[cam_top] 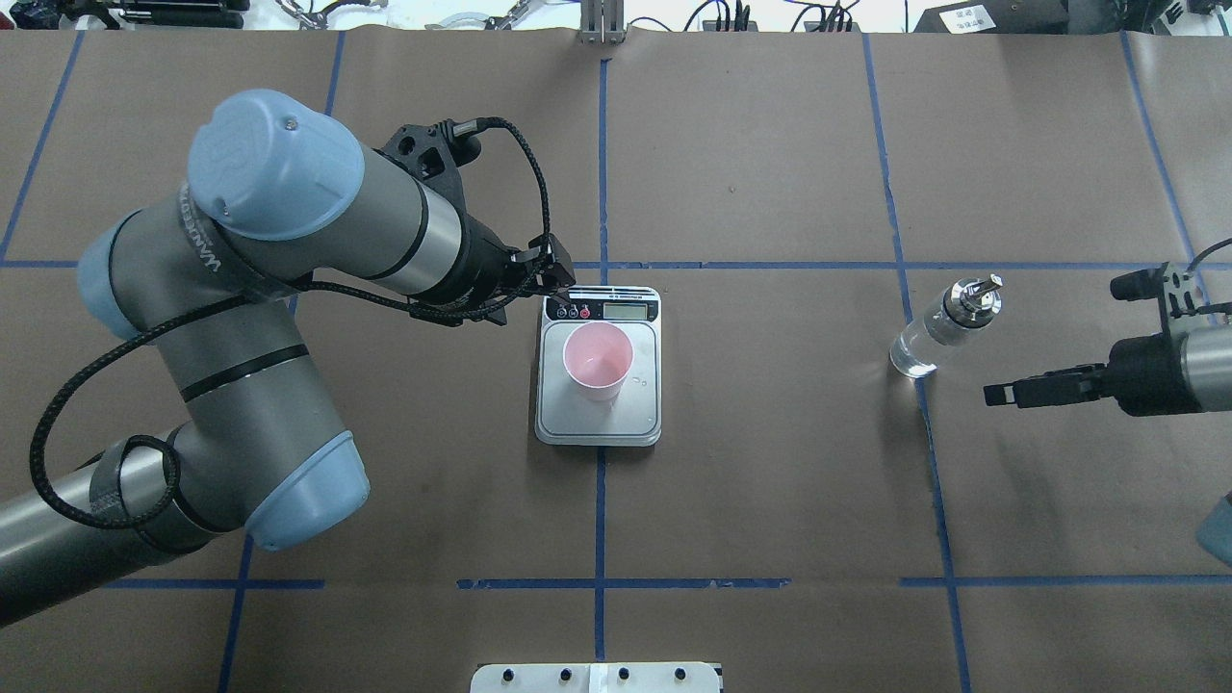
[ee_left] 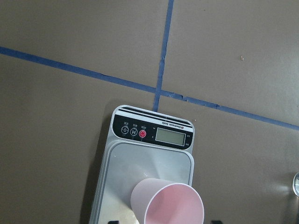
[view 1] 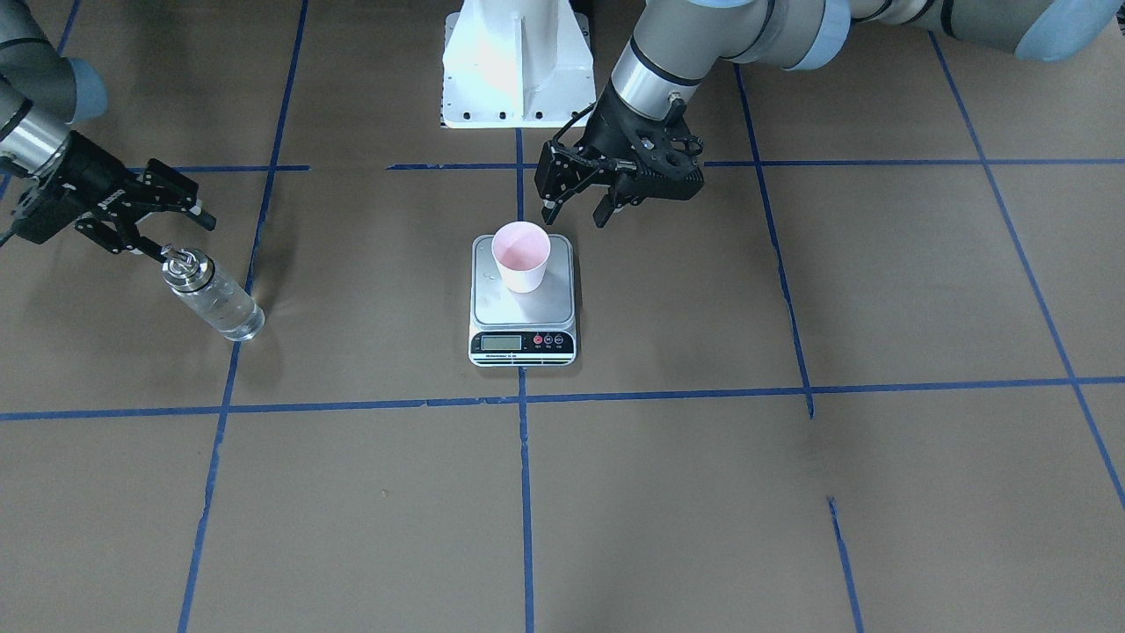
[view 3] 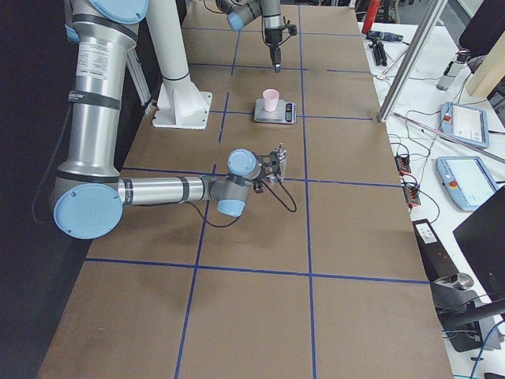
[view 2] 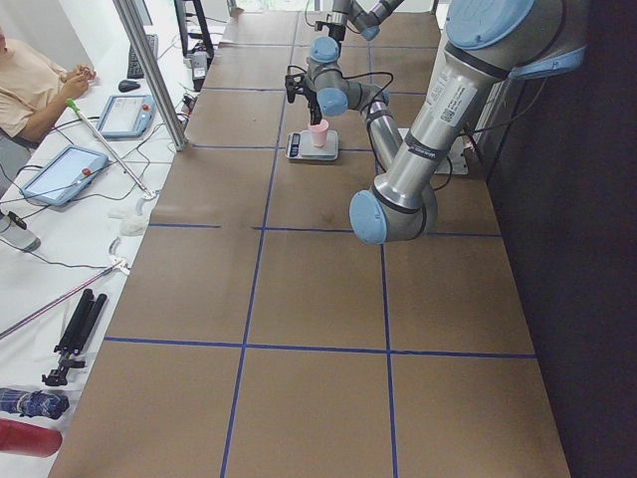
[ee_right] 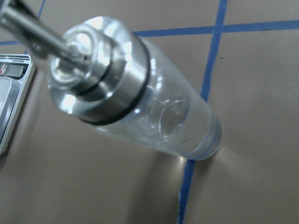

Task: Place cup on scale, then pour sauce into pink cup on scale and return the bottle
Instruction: 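Reach the right gripper to the glass sauce bottle and grasp it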

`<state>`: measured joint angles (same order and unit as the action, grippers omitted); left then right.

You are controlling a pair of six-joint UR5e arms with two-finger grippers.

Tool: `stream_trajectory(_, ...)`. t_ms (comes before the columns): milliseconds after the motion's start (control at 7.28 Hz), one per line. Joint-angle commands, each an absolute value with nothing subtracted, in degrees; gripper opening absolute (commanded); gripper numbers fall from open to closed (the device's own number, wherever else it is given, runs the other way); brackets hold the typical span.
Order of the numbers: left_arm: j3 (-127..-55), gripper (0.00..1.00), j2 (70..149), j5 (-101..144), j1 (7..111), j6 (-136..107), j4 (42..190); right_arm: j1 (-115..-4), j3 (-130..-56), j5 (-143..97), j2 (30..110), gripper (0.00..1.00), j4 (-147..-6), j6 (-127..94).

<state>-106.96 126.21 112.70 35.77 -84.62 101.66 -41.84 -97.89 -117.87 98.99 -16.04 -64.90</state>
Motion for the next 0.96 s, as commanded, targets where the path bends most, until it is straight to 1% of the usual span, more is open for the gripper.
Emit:
stream_trajectory(0, -107.0, 0.73, 126.0, 112.7, 35.9, -84.6, 101.8, -27.9, -100.7, -95.1, 99.7, 1.00, -16.5, -67.5)
stream_trajectory(137, -106.9, 0.73, 126.0, 112.7, 35.9, -84.6, 101.8, -27.4, -101.0, -94.2, 100.3, 1.00, -17.9, -67.5)
stream_trajectory(275, -107.0, 0.73, 126.0, 112.8, 35.9, -84.6, 101.9, -27.3, -102.6, -88.1, 101.8, 1.00, -21.0, -67.5)
stream_trajectory(549, -107.0, 0.73, 126.0, 112.7, 35.8, -84.6, 102.0, -26.6, -103.4, -78.2, 103.6, 1.00, -23.1, -67.4)
stream_trajectory(824, -106.9, 0.73, 126.1, 112.8, 35.8, -84.6, 102.0, -23.4, -104.1, -68.0, 103.1, 1.00, -26.7, -67.5)
